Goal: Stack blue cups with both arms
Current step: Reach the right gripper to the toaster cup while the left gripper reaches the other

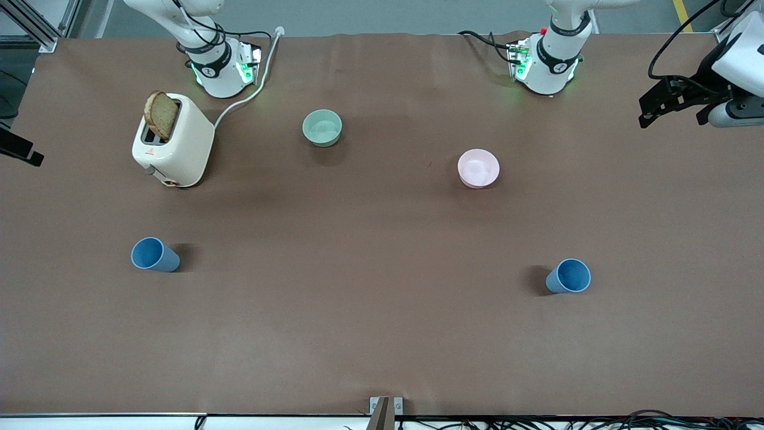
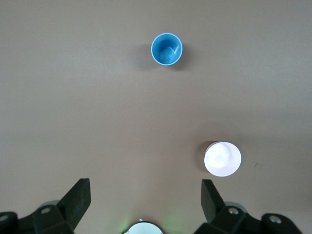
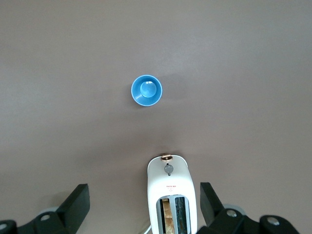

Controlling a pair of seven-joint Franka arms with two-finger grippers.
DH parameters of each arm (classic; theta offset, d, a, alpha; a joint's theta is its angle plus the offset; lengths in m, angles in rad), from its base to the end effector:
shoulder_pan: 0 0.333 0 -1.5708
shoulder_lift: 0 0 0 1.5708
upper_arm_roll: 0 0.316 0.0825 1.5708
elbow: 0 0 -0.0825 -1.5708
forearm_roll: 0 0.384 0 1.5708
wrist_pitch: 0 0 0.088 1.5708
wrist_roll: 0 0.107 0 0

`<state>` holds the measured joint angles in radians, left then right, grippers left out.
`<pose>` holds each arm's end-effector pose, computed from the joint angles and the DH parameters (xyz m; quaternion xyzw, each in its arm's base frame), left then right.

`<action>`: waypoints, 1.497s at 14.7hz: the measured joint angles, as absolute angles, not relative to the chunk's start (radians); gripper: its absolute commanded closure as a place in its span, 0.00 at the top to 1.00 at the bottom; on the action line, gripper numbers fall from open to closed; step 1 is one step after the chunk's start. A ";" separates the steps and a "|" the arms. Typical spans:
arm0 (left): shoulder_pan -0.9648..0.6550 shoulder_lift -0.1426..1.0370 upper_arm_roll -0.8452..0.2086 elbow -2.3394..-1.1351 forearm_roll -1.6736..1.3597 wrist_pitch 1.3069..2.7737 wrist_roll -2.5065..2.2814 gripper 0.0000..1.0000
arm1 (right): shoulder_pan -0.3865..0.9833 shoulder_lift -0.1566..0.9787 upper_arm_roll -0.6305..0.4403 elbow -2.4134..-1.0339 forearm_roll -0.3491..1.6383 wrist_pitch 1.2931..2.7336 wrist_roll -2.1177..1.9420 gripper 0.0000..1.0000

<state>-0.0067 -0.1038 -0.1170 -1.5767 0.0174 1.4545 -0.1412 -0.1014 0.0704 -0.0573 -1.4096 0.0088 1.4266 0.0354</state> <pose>0.5056 -0.0646 0.6665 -0.9998 -0.0100 0.0075 0.0158 0.5549 -0.0864 0.6479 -0.9950 0.0963 0.0264 0.0040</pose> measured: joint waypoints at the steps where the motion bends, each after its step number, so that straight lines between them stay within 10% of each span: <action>1: -0.007 -0.103 -0.117 -1.576 0.017 1.455 -0.141 1.00 | -0.101 0.070 -0.055 -1.410 0.009 1.426 0.035 1.00; 8: 0.007 -0.050 -0.103 -1.575 0.018 1.495 -0.141 1.00 | -0.080 0.070 -0.087 -1.410 0.010 1.425 0.035 1.00; 14: 0.036 0.216 -0.101 -1.642 0.018 1.838 -0.141 1.00 | -0.079 0.074 -0.088 -1.413 0.011 1.445 0.035 1.00; 22: 0.049 0.482 -0.100 -1.666 0.025 2.202 -0.142 0.95 | -0.072 0.248 -0.088 -1.726 0.012 2.025 -0.027 1.00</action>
